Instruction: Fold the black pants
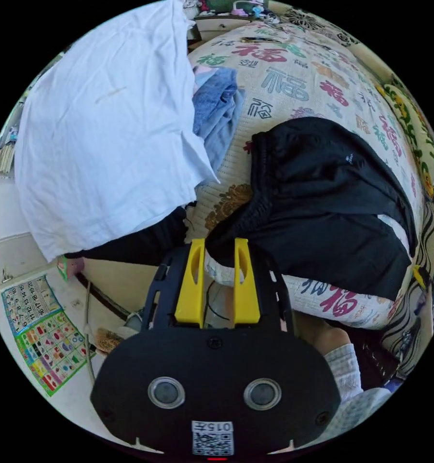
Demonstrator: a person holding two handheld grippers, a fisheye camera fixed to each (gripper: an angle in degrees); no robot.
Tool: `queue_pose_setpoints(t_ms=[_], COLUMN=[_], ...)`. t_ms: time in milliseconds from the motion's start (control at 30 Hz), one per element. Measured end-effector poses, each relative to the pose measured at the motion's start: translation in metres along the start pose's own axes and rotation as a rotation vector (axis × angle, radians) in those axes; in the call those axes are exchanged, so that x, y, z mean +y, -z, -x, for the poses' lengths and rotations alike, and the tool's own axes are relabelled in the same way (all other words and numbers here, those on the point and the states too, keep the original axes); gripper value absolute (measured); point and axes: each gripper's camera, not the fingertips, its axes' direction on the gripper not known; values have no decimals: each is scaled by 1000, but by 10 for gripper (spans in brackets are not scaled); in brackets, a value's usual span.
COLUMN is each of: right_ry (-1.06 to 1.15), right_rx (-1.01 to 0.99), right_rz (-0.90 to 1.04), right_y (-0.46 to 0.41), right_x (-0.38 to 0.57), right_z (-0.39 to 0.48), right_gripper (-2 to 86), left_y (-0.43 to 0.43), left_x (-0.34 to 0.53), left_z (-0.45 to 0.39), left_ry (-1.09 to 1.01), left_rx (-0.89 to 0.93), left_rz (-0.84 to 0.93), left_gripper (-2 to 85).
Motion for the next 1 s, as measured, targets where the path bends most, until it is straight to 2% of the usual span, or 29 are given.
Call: queue_pose_setpoints(t_ms=[67,133,200,267,367,467,533,633,700,733,833,900,1000], right_ry=[-31,-74,-114,-153,-224,-312,-411,-373,-310,-251,-110,-56,-62], right_rx=[17,8,-22,-27,-57,-138,-121,-79,-66,-56,-46,2,208], right_rz=[-35,-54,-62,-76,-81,-105,-106,-92,-100,-105,-129,-140,-79], right_y=[25,49,63,77,96,113,127,159,189,213,277,307,329], right_x=[-26,-63,-90,-115,-152,-180,-191,-197,-201,-205,-221,-234,-252], right_z=[-26,-57,-81,-102,-135,-166,-186,-199,-199,-196,-191,-189,-202], right_gripper=[74,82,88,95,107,96,56,15,6,3,3,9,44], left_y=[-4,-22,-31,-27,-7,4,-14,-58,-96,-126,-172,-174,-184], left_x=[-12,-31,-43,-53,-81,-133,-185,-244,-273,-287,-308,-328,-369], left_z=[-13,-32,-32,-29,-38,-94,-173,-282,-350,-393,-456,-467,-460], left_ry=[-69,-293,-292,-258,-255,-417,-616,-810,-940,-1044,-1221,-1180,-962], left_rx=[101,492,633,598,550,434,383,396,367,275,57,99,156], left_rz=[-26,72,110,80,-53,-185,-227,-285,-222,-118,-66,-95,-81], left_gripper=[76,74,69,73,79,92,106,105,92,75,3,-2,0])
